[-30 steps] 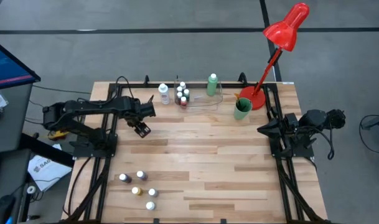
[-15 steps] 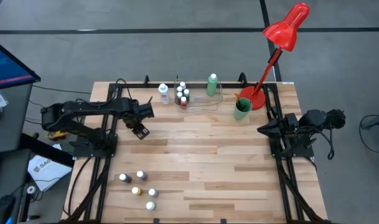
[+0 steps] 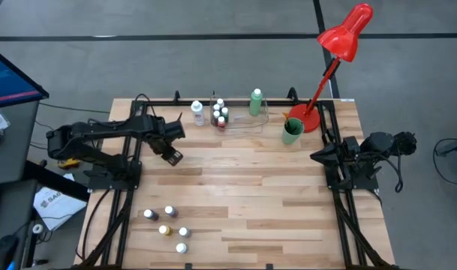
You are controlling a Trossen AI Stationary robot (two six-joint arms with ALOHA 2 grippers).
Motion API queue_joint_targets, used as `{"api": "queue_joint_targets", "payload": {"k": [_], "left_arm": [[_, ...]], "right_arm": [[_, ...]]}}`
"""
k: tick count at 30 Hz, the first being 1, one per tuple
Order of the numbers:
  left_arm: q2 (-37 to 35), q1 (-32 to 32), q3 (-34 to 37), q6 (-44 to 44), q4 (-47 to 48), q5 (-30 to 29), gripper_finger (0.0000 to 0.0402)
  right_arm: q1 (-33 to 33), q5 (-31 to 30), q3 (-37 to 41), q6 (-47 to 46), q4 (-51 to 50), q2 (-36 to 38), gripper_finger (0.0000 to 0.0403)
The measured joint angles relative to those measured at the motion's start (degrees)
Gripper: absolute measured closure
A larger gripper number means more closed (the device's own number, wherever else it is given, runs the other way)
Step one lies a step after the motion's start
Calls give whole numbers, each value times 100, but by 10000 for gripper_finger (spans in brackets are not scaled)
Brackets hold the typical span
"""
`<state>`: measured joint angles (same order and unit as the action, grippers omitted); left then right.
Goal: Pick & Place Paint Supplies
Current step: Put the small orange paint bottle into the transparent bin
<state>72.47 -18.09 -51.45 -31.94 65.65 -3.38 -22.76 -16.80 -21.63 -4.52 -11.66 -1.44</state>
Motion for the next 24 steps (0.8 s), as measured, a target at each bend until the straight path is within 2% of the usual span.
{"api": "queue_joint_targets", "payload": {"k": [11, 15, 24], "left_arm": [[181, 0, -1485, -496, -11, 58, 307], [576, 0, -2173, -410, -13, 16, 308], [1767, -98, -3547, 497, -5, -133, 308]], "right_arm": [[2, 0, 1, -1, 2, 1, 381], [0, 0, 1, 1, 2, 1, 381], [2, 0, 1, 0, 1, 0, 381]]}}
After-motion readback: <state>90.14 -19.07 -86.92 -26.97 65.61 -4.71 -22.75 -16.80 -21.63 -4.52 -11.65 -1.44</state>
